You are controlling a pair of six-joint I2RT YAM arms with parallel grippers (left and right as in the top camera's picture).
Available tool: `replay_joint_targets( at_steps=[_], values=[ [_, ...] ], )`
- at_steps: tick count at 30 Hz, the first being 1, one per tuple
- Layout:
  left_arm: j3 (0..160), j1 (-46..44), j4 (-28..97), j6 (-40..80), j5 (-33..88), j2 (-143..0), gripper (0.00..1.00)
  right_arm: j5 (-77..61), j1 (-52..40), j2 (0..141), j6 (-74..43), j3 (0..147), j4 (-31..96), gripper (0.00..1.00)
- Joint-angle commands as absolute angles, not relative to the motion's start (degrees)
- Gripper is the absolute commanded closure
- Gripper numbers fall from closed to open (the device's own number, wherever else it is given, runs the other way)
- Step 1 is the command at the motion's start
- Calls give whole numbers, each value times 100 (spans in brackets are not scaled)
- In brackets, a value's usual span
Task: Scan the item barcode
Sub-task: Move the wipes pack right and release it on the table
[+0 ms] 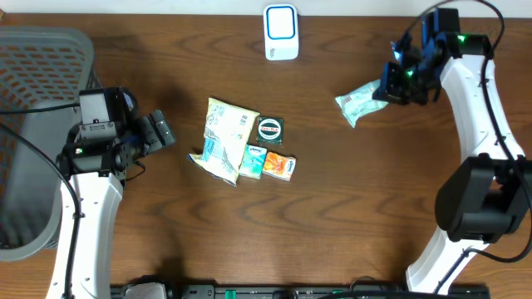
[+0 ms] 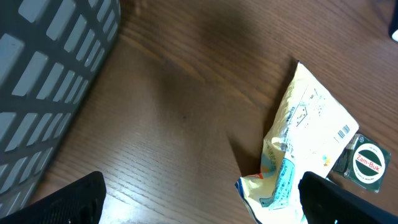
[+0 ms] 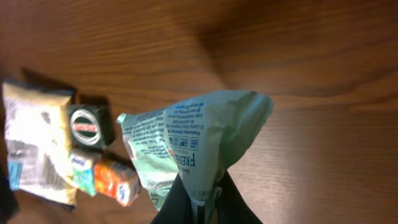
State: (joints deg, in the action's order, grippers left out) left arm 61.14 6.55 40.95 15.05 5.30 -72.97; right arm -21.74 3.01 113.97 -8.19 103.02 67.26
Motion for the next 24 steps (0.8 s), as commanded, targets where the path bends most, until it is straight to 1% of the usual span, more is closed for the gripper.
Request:
replay_joint_targets(
  at_steps=[1,9,15,17,18,19,23,24],
  values=[
    [6119,674,4110,1514,539,-7310,2,-2416,541,11371,-998,9933,6501,99],
    [6119,674,4110,1514,539,-7310,2,-2412,1050,11373,-1422,8958,5642,99],
    [6119,674,4110,1514,539,-7310,2,-2366,1485,11373,-1673,8604,5089,99],
    [6119,674,4110,1514,539,-7310,3,-2115,1634,11373,-1750,8538,4950,99],
    [6119,674,4110,1514,539,-7310,3,-2012,1662,11373,-1793,8538,4921,96],
    [6119,674,4110,1514,539,-7310,2,-1970,1673,11373,-1798,8538,4897,90],
    [6119,674,4110,1514,539,-7310,2,-1970,1647,11373,-1627,8538,4908,57],
    [6119,674,4110,1514,539,-7310,2,-2023,1634,11373,-1463,8541,4908,51]
  ],
)
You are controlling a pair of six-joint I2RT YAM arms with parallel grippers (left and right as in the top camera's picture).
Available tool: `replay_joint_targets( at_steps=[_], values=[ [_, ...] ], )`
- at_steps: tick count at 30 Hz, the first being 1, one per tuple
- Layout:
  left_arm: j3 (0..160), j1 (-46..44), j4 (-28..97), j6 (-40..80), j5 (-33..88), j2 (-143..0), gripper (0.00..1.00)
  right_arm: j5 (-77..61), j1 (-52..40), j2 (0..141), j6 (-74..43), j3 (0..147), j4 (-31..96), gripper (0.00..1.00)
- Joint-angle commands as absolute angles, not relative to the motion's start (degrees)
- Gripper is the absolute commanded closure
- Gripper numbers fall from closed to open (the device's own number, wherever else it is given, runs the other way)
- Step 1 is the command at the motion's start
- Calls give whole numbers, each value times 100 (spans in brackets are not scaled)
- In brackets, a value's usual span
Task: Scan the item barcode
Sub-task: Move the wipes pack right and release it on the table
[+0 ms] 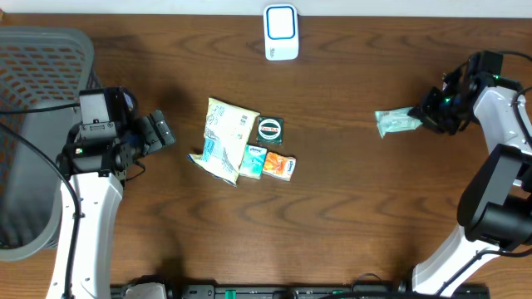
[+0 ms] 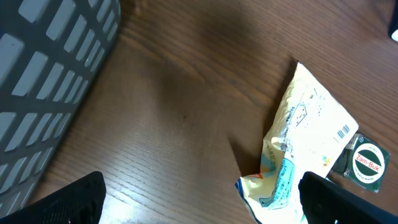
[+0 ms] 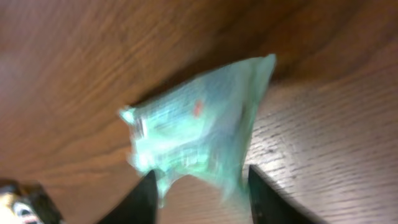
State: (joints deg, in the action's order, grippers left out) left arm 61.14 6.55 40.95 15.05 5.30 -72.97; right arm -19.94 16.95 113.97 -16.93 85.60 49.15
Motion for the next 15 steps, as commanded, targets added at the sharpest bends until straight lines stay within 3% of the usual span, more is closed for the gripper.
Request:
replay_joint_targets(
  at_steps=[1,7,13,15],
  values=[
    [6119,674,4110,1514,539,-7310,2,-2130,1612,11371,-1238,8560,4901,47],
    [6119,674,4110,1514,539,-7310,2,-2408,1385,11367,-259,9282,5651,26],
    [6119,674,4110,1514,539,-7310,2,-2443,587,11367,357,10383,6608,18],
    [6119,674,4110,1514,539,-7310,2,-2497,165,11367,548,10473,6637,10]
  ],
)
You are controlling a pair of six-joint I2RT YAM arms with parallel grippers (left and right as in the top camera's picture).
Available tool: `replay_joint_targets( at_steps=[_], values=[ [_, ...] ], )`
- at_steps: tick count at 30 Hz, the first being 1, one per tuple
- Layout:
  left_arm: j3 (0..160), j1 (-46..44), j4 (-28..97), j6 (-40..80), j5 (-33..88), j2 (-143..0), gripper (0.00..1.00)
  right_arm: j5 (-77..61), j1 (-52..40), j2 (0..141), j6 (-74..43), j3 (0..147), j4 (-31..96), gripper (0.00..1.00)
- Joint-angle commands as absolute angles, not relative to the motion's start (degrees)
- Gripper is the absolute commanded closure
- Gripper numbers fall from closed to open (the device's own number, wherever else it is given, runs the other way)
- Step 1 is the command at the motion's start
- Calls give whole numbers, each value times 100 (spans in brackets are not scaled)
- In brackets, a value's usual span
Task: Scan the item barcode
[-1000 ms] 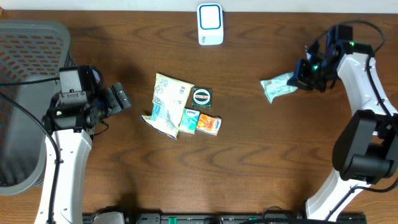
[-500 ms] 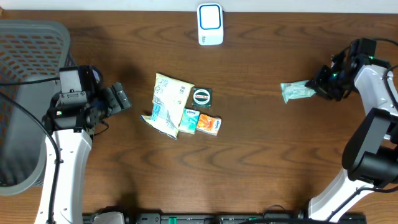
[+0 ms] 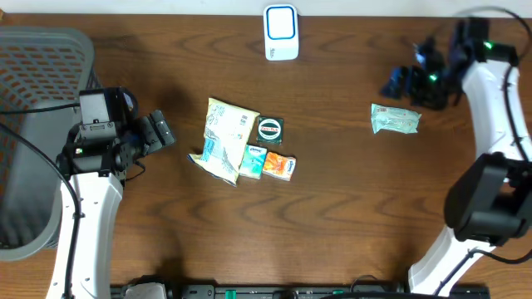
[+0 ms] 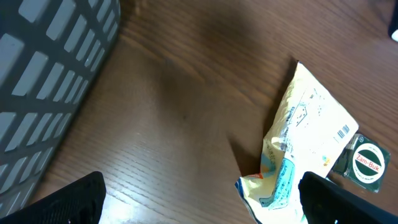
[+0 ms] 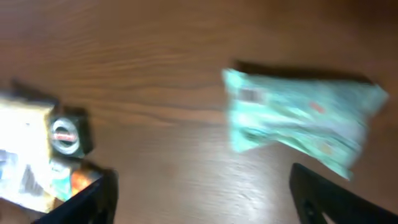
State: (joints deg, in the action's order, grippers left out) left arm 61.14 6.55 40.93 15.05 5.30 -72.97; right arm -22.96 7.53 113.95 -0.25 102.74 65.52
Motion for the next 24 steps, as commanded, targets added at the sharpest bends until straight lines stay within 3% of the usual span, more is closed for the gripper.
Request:
replay_joint_targets(
  at_steps=[1,2,10,13,15,19,24],
  values=[
    [6119,674,4110,1514,539,-7310,2,-2519,-34,11367,631,10471,6622,6],
    [6119,674,4110,1514,539,-7310,2,-2519,-237,11369,692,10468,6608,1],
    [6119,674,4110,1514,539,-7310,2,-2497,-1918,11493,1155,10418,6377,2],
    [6119,674,4110,1514,539,-7310,2,-2329,-2296,11563,1435,10405,6434,21],
    [6119,674,4110,1514,539,-7310,2,-2093,-2495,11622,1507,10370,6438,45],
    [6119,674,4110,1514,539,-7310,2,-1828,-2770,11824,1553,10269,6453,55],
    [6119,674,4110,1514,539,-7310,2,-1826,-2904,12171,1693,10145,6464,55]
  ],
)
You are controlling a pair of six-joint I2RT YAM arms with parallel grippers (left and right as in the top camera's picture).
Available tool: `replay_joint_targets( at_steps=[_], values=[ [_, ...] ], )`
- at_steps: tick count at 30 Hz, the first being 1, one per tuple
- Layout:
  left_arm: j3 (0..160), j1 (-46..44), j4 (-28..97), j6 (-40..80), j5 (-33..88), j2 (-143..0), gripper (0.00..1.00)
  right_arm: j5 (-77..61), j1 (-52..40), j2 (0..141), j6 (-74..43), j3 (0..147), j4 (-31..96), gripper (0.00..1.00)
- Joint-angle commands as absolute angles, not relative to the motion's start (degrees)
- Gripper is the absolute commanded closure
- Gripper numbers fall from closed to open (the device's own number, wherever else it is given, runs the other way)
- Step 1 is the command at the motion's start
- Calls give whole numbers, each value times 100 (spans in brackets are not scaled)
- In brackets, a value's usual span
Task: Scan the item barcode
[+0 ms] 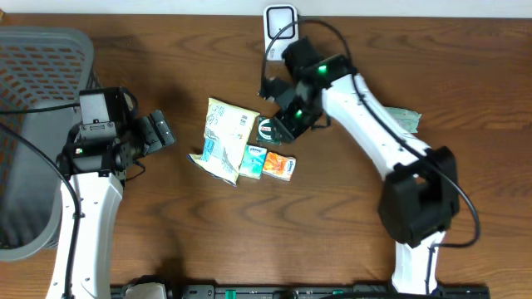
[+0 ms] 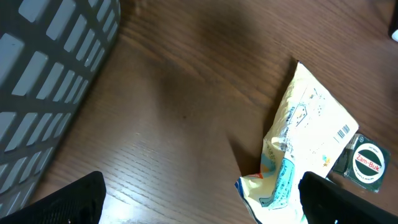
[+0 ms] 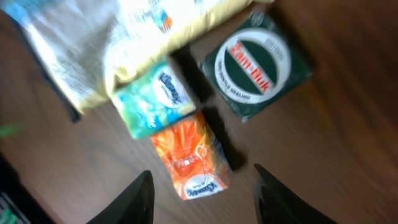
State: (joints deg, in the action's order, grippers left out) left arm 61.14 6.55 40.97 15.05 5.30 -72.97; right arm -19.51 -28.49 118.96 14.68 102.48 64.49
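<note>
My right gripper (image 1: 287, 116) hangs open over the cluster of items at the table's middle. In the right wrist view its jaws (image 3: 202, 199) stand wide apart just past an orange packet (image 3: 191, 158), with nothing between them. Beside the packet lie a teal tissue pack (image 3: 155, 102), a dark green round-label tin (image 3: 258, 62) and a yellow bag (image 1: 226, 137). A mint-green pack (image 1: 406, 119) lies at the right, partly behind the arm. The white scanner (image 1: 281, 31) stands at the back edge. My left gripper (image 1: 158, 131) is open left of the yellow bag (image 2: 311, 124).
A grey mesh basket (image 1: 37, 100) fills the left side; its wall (image 2: 43, 81) shows in the left wrist view. The right arm's link (image 1: 374, 133) stretches across the table from the right side to the middle.
My right gripper was open at the far right near the mint-green pack. Now it is open over the item cluster in the middle. The pack stays on the table at the right. The left arm is unchanged.
My right gripper was shut on the mint-green pack, held up at the right. Then it was further right with the jaws parted around the pack. Then the pack lay flat on the table with the gripper clear of it. Now the gripper is over the middle cluster.
</note>
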Motion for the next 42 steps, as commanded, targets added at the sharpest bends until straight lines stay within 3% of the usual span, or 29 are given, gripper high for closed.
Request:
replay_joint_targets(
  at_steps=[1,5,8,17,21,34,42],
  values=[
    [6119,674,4110,1514,539,-7310,2,-1813,-2910,12261,1704,10145,6471,55],
    [6119,674,4110,1514,539,-7310,2,-1761,-2910,12634,1785,10145,6473,59],
    [6119,674,4110,1514,539,-7310,2,-1750,-2910,12877,1785,10145,6506,70],
    [6119,674,4110,1514,539,-7310,2,-1800,-2969,13181,1785,10145,6692,90],
    [6119,674,4110,1514,539,-7310,2,-1881,-2967,13181,1785,10145,6729,94],
    [6119,674,4110,1514,539,-7310,2,-2005,-2952,13179,1719,10656,7220,59],
    [6119,674,4110,1514,539,-7310,3,-2040,-2998,13183,1719,10475,7325,51]
  ],
)
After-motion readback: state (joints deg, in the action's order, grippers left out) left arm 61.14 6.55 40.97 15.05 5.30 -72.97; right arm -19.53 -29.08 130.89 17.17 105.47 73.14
